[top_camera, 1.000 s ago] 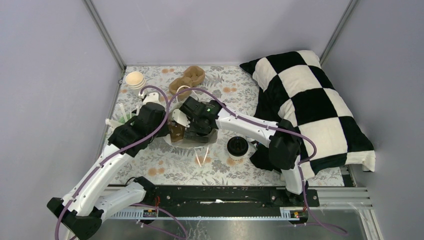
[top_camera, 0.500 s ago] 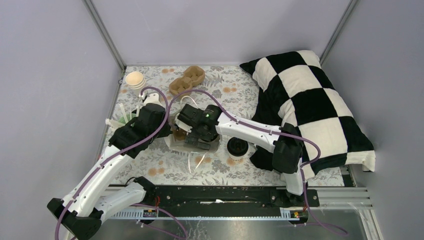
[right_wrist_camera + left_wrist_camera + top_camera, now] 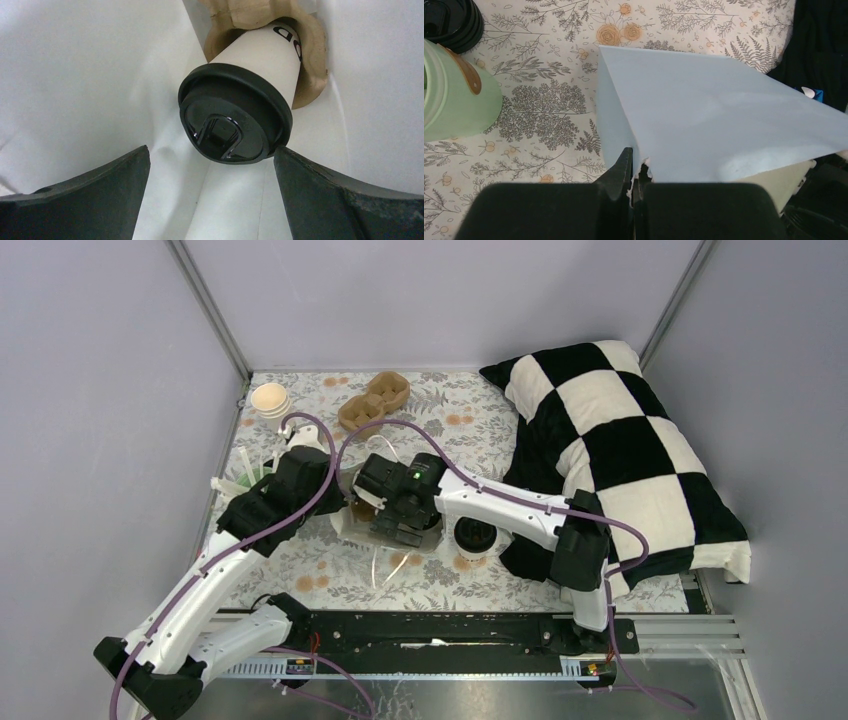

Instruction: Pack the takeout coffee

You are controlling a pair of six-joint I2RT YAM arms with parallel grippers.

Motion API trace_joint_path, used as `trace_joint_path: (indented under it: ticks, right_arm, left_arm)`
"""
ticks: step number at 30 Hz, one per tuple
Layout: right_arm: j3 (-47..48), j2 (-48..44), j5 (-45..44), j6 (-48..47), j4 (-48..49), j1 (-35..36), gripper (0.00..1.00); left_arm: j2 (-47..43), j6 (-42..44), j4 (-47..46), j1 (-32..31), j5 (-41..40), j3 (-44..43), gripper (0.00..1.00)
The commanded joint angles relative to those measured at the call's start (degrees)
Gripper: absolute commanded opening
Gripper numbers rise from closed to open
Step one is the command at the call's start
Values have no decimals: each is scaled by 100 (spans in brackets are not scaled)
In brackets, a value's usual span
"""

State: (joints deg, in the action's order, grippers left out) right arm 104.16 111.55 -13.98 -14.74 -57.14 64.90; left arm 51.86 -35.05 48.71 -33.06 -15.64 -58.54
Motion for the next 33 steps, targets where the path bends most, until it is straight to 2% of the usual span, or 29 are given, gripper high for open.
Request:
trace_joint_path:
  ticks: [1,6,10,15,18,23,29,33]
  right_arm:
    - [338,-669,-16,392,717,282,100]
    - [119,-732,-538,564,837,339,100]
    - [22,-605,-1342,151,987,499,100]
    - [-200,-574,-1560,-339,1281,544,100]
    - [-264,-702,-1335,-412,1379,579,100]
    - [-921,-1236,-835,-534,2014,664,100]
    - [-1368,-1613,-459,-645,2279,709,100]
    - [-1305,-1463,-339,-779,2081,765,100]
  left_arm:
    - [193,51,112,-104,393,-14,0]
    - [205,59,111,-104,499,-45,0]
    - [243,144,155,-103,645,-130,0]
    - [212,178,156,-104,768,-116,0]
    - [178,186,159,-100,766,-113,0]
    - [238,144,236,-104,688,-146,0]
    - [271,60,324,-104,563,-220,0]
    - [331,41,349,-102,641,-378,0]
